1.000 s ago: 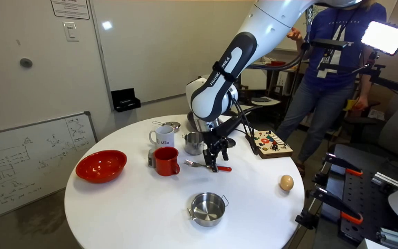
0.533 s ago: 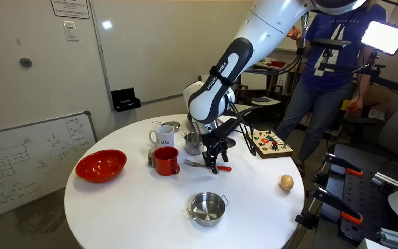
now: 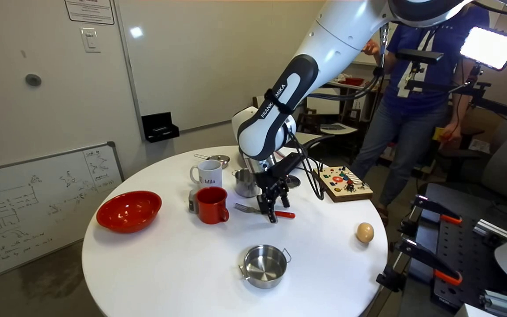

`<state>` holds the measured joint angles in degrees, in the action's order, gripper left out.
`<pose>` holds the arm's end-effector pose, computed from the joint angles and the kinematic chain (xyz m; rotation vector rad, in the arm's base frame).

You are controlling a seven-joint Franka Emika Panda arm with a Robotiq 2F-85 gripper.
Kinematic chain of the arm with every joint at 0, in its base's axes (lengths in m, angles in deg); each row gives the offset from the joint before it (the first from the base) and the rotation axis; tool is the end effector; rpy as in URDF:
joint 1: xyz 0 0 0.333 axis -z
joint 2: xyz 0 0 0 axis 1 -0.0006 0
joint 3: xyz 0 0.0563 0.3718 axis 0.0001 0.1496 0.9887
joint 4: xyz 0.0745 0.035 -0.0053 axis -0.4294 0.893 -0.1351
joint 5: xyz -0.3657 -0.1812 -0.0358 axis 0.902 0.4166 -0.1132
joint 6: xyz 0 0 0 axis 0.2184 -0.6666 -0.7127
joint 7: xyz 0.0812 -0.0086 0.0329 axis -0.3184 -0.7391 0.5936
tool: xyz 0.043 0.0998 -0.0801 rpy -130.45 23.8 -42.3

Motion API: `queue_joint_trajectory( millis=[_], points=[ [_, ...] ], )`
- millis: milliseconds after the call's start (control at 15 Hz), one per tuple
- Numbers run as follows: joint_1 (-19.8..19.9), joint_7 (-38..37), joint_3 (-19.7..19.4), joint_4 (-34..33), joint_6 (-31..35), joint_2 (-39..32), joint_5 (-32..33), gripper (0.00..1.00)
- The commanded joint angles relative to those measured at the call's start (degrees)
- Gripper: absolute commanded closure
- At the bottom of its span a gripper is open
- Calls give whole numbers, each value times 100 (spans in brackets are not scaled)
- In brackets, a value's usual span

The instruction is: Move the fork to the right

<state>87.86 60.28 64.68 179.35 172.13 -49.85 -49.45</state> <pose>0.6492 0.0209 -0.0101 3.0025 0.2070 -0.7232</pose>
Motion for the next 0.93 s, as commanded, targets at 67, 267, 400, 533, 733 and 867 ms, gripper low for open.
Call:
queue_joint_trajectory(
  millis=[67,267,400,533,733,867],
  points=[
    [-7,92,-25,-356,-315,-182,87,35],
    [-1,96,-22,-452,-438,-198,83,47],
    [8,100,-23,-493,-490,-207,81,55],
    [23,110,-20,-526,-525,-228,71,63],
    [40,122,-19,-588,-593,-259,65,74],
    [54,145,-12,-616,-638,-272,61,87]
  ],
)
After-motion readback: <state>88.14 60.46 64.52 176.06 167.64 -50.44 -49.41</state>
